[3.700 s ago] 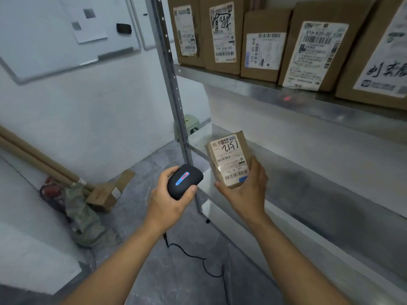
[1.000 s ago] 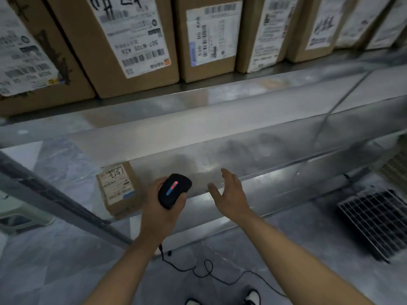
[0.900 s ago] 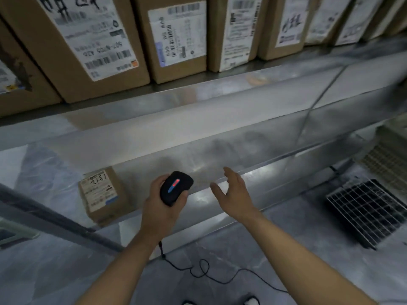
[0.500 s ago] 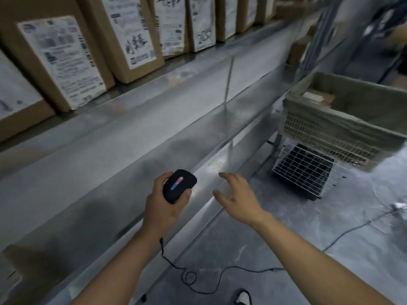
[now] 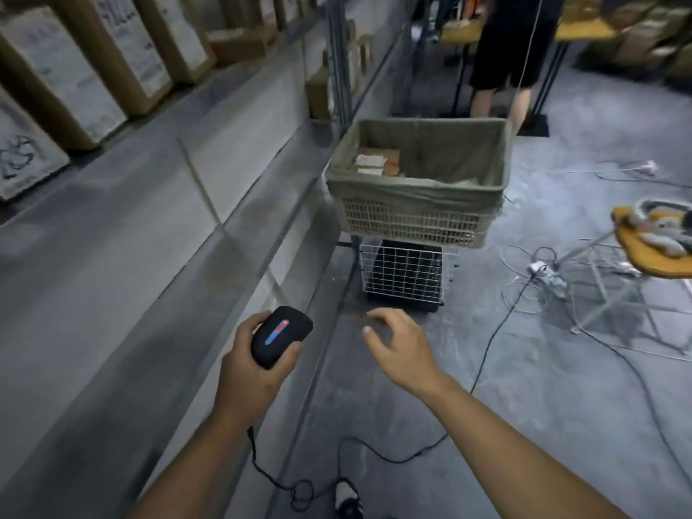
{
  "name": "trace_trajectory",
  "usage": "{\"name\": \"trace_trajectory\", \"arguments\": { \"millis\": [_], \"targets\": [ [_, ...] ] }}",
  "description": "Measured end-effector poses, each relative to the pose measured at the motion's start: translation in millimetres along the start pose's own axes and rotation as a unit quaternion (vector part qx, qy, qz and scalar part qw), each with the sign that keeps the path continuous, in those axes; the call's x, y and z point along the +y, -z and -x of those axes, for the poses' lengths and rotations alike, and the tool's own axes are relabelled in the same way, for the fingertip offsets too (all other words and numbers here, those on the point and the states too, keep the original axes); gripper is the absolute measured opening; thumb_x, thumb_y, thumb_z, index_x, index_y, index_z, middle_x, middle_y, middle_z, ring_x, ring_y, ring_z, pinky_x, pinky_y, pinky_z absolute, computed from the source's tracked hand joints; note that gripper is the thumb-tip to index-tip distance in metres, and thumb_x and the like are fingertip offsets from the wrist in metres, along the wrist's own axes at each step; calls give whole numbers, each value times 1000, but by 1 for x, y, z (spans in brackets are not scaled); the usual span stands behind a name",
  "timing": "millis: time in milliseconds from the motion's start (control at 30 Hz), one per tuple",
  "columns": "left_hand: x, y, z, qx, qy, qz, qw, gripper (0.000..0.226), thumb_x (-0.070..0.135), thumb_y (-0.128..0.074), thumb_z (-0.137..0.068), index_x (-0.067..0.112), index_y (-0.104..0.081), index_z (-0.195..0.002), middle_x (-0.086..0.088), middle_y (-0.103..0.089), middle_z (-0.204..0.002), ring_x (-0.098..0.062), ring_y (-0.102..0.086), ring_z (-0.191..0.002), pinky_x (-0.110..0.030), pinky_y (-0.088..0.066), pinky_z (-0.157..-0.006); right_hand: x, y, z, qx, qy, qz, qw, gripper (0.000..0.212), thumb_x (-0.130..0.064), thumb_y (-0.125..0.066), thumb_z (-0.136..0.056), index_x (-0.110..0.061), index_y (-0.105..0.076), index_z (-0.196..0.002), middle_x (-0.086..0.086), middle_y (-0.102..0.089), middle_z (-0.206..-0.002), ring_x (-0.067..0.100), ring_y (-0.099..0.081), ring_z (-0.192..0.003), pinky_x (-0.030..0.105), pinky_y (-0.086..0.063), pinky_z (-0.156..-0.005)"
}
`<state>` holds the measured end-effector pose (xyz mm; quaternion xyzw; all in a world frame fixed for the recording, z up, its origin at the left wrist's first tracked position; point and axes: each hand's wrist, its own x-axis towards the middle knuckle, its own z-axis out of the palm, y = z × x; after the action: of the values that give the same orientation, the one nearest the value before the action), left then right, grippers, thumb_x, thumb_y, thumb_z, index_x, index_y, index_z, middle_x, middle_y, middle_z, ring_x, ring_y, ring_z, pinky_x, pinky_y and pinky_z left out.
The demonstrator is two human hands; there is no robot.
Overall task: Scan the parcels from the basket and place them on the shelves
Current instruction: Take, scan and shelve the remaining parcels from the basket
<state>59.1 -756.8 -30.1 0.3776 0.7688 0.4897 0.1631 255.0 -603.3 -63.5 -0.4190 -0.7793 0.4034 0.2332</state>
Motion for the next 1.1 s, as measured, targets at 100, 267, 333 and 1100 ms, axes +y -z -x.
{"name": "trace_trajectory", "arguments": {
  "millis": [100,267,333,1100],
  "targets": [
    [5,-26,-39,-45,-20,-3,999,58,21,-89,-79,32,-56,-126,42,-63,-100,8,-66,-92,-5,-47,-71,2,16,-20,41,-40,-39,998,19,-24,-65,-97,-18,-67,-115,-6,-65,-108,8,-60,-102,25,-48,-92],
    [0,-60,-98,-92,-32,19,995,56,19,-87,-81,36,-56,-124,25,-69,-103,9,-67,-91,-5,-49,-72,12,21,-43,119,-95,-87,985,11,-27,-67,-96,-29,-66,-107,-13,-67,-102,1,-64,-93,22,-54,-84],
    [0,-72,-126,-110,-35,33,993,56,21,-87,-81,39,-55,-124,25,-70,-102,7,-67,-92,-7,-50,-72,12,20,-59,116,-112,-69,985,12,-28,-67,-96,-29,-67,-108,-13,-67,-103,1,-63,-95,22,-54,-86],
    [59,-273,-367,-214,11,60,975,54,48,-89,-76,43,-59,-120,26,-69,-109,-5,-70,-94,-57,-60,-85,132,117,-275,72,-124,17,989,39,-39,-54,-102,-23,-58,-137,-14,-55,-127,1,-47,-122,12,-32,-102]
  ]
}}
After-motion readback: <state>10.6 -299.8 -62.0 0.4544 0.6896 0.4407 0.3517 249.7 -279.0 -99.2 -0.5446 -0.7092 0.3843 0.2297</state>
